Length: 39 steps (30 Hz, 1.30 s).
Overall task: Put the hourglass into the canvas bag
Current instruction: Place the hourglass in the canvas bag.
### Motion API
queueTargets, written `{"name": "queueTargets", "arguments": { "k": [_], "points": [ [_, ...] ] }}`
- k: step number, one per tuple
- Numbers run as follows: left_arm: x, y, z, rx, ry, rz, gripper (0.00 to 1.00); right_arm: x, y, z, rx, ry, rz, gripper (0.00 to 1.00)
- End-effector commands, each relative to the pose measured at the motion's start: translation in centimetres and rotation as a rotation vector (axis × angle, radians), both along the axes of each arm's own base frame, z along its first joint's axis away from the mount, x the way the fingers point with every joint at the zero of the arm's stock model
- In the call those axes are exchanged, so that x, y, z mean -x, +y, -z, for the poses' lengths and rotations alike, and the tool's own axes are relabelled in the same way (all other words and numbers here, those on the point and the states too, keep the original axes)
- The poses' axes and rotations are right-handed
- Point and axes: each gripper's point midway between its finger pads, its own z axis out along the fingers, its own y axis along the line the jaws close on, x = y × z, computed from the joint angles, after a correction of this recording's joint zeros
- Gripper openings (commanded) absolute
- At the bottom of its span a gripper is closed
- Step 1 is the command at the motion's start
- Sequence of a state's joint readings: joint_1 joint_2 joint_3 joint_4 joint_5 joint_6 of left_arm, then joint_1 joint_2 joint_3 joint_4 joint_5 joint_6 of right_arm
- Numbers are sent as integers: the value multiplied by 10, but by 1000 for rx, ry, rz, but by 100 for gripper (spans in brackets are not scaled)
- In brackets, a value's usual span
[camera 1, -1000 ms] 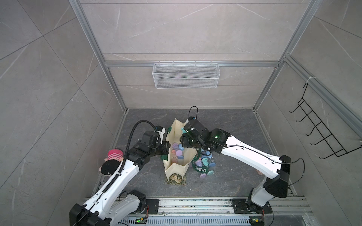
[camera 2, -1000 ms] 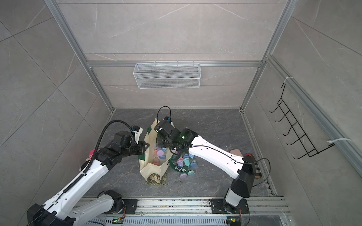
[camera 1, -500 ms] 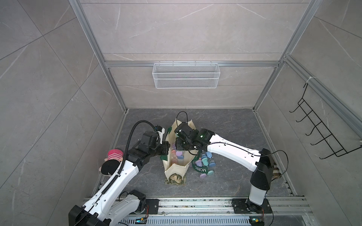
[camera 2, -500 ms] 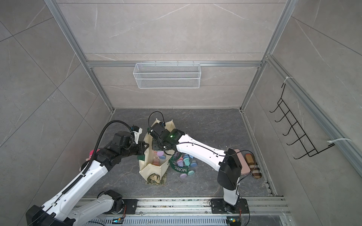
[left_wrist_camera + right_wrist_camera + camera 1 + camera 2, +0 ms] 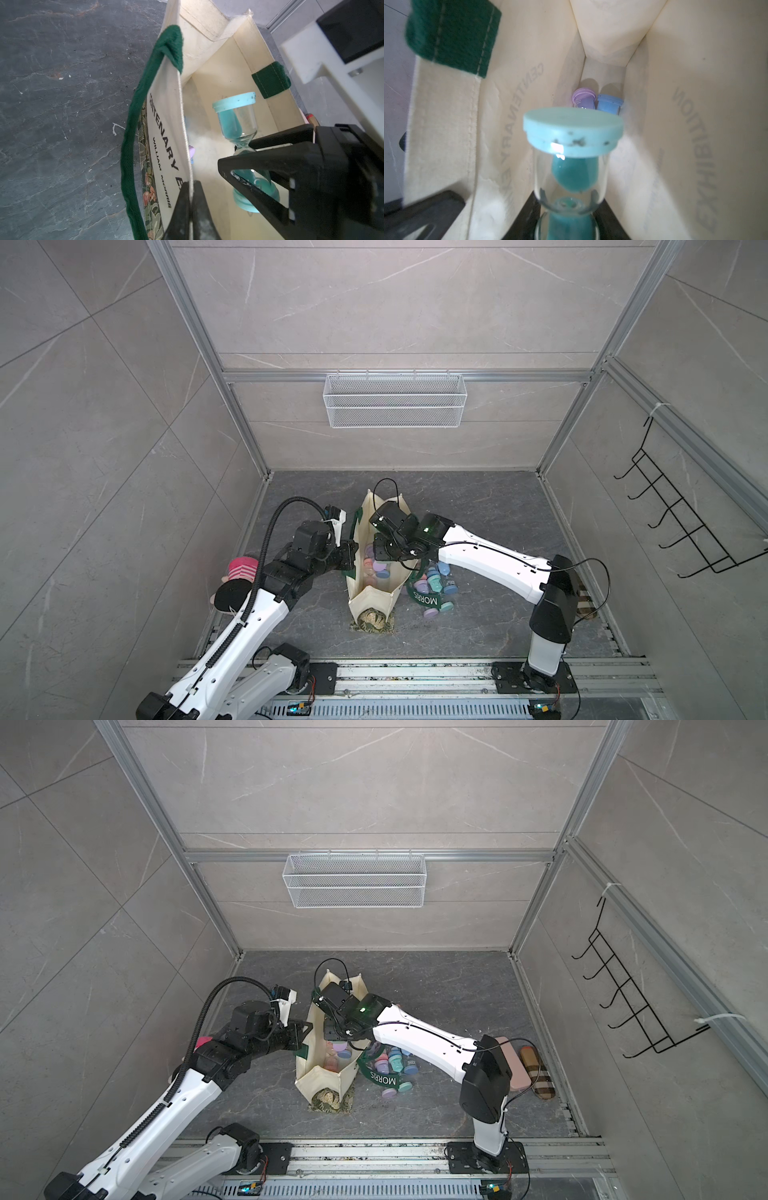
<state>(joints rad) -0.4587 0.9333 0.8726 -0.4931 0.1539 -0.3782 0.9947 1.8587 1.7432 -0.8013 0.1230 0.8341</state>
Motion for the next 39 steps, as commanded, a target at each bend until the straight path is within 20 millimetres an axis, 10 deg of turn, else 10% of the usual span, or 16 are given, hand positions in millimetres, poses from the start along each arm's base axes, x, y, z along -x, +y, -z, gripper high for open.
{"name": "queueTargets", "arguments": {
  "k": [1,31,39],
  "points": [
    [-1,-1,-10,5,-38,9,0,-4,0,0,10,4,23,0],
    [1,-4,-13,26,-45,21,0,-11,3,84,133,178,71,0],
    [1,-4,-14,26,-46,23,0,-9,3,78,113,166,60,28]
  ]
}}
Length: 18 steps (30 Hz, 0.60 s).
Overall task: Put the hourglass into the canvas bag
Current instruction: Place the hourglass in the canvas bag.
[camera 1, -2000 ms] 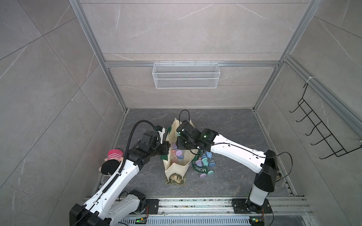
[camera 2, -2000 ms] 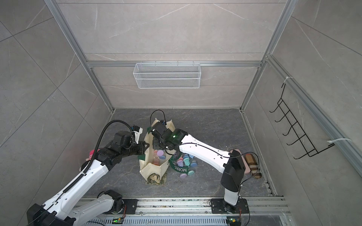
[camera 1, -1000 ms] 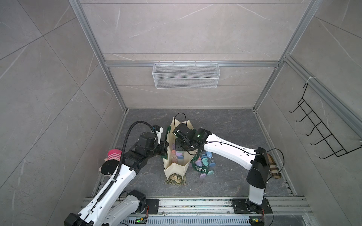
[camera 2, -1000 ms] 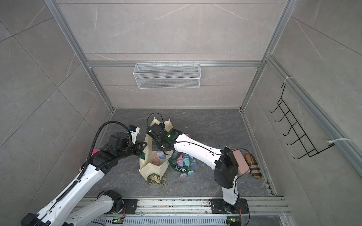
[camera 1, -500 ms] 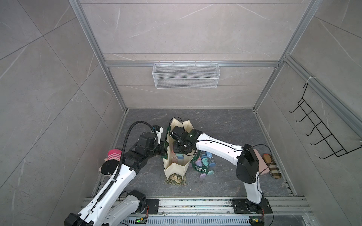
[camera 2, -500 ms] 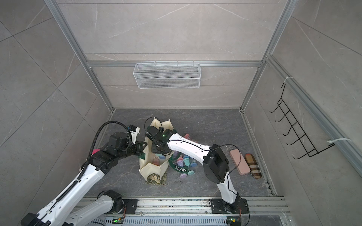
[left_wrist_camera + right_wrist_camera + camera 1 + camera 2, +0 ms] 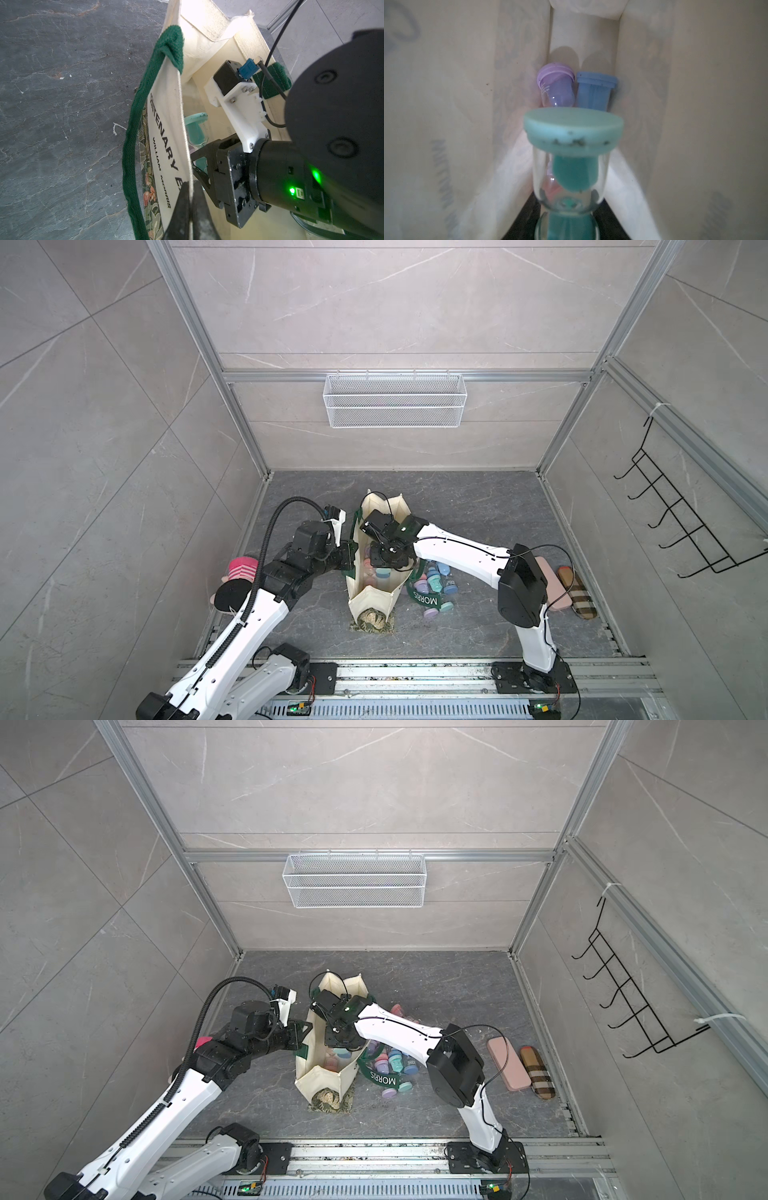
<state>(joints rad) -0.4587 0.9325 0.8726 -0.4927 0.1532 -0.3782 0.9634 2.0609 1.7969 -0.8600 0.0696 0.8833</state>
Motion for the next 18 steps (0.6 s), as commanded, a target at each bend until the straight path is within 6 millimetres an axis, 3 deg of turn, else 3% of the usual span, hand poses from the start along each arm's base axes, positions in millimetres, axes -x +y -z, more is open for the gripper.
{"name": "queueTargets", "arguments": {
  "k": [1,6,12,18],
  "points": [
    [1,-4,-14,25,-47,23,0,-1,1,-6,-18,-10,11,32],
    [1,-4,-12,24,-44,24,0,1,3,-20,-41,-33,-10,45],
    [1,-4,-12,23,-43,23,0,3,1,-51,-64,-102,-33,55],
    [1,-4,-11,23,-41,24,0,7,-2,-91,-79,-186,-49,58]
  ]
}}
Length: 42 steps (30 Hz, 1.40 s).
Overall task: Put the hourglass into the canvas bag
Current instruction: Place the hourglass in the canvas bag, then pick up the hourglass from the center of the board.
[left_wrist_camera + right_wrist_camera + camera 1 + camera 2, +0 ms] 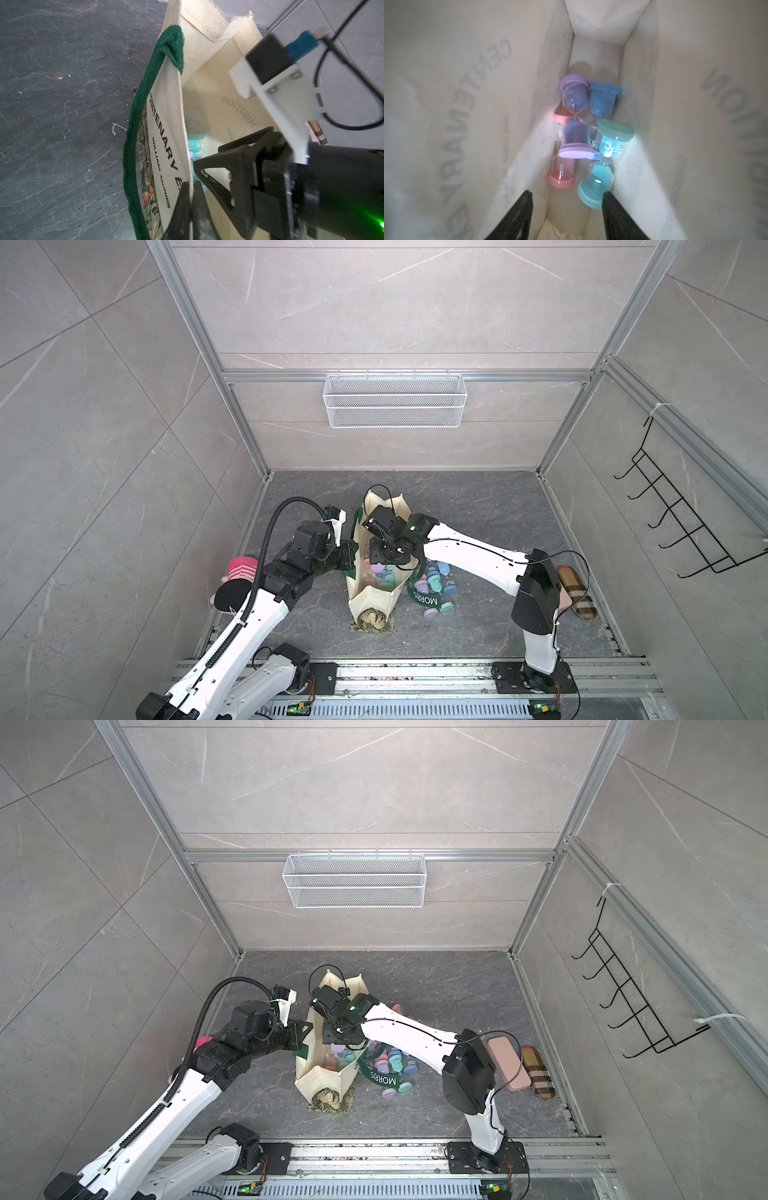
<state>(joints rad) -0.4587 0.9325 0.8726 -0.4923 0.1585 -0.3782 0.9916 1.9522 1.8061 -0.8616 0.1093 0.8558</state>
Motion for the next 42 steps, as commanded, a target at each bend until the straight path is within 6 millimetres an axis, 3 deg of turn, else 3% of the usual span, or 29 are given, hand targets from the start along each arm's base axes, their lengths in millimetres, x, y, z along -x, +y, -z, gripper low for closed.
{"name": "queueTargets", "arguments": {
  "k": [1,5,10,14,16,20,26,31,34,42],
  "points": [
    [0,-4,-11,20,-41,21,0,3,-6,-45,-13,-105,-18,57],
    [0,-4,-12,23,-44,21,0,9,-17,-95,-29,-242,-36,58],
    [0,-4,-12,22,-42,22,0,15,-56,-146,-57,-392,4,58],
    [0,-4,-12,21,-43,21,0,20,-103,-162,-22,-475,74,59],
    [0,-4,-11,21,-43,22,0,23,-126,-160,12,-483,110,60],
    [0,-5,-12,24,-44,27,0,21,-172,-132,92,-395,202,60],
    [0,-5,-12,25,-46,26,0,20,-209,-52,39,-162,289,61],
    [0,-5,-13,27,-48,24,0,21,-214,9,112,-14,291,61],
    [0,-4,-14,27,-51,25,0,20,-215,33,131,35,302,60],
    [1,-5,-14,29,-52,27,0,17,-214,73,163,114,301,59]
  ]
}}
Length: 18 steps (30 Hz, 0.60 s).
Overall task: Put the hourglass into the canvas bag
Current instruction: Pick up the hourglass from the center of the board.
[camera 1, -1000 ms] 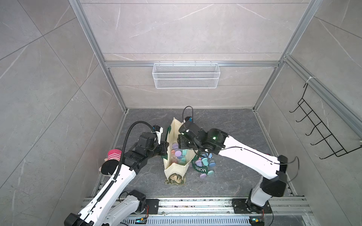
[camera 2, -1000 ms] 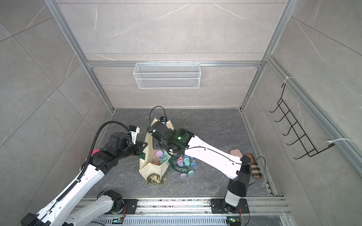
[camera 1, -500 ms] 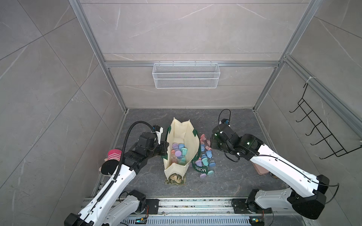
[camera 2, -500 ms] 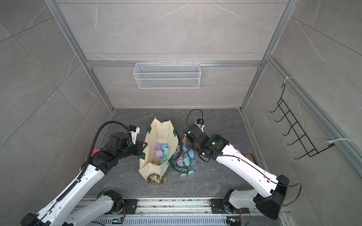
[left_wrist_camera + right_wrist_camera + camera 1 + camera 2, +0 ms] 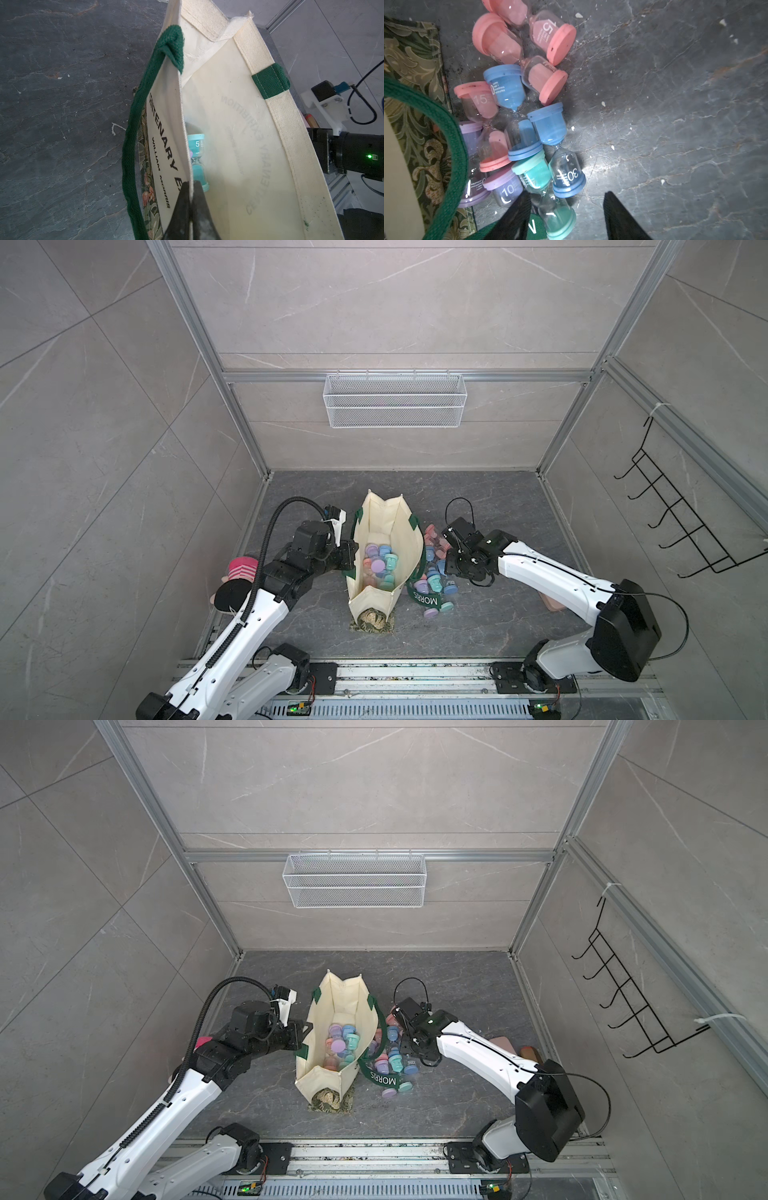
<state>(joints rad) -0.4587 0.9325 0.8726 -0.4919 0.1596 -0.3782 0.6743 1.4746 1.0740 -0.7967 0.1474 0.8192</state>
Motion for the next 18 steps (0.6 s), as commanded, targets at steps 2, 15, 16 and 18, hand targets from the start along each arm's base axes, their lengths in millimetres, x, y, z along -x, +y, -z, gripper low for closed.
{"name": "queueTargets", "arguments": {
  "k": [2,15,16,18],
  "points": [
    [1,-5,-14,28,-50,27,0,-1,5,17,-9,29,3,59],
    [1,-4,-13,27,-50,26,0,0,3,66,31,127,18,58],
    [1,-5,-14,28,-50,27,0,1,3,69,33,133,19,57],
    [1,-5,-13,27,-48,27,0,2,3,74,35,141,22,57]
  ]
}}
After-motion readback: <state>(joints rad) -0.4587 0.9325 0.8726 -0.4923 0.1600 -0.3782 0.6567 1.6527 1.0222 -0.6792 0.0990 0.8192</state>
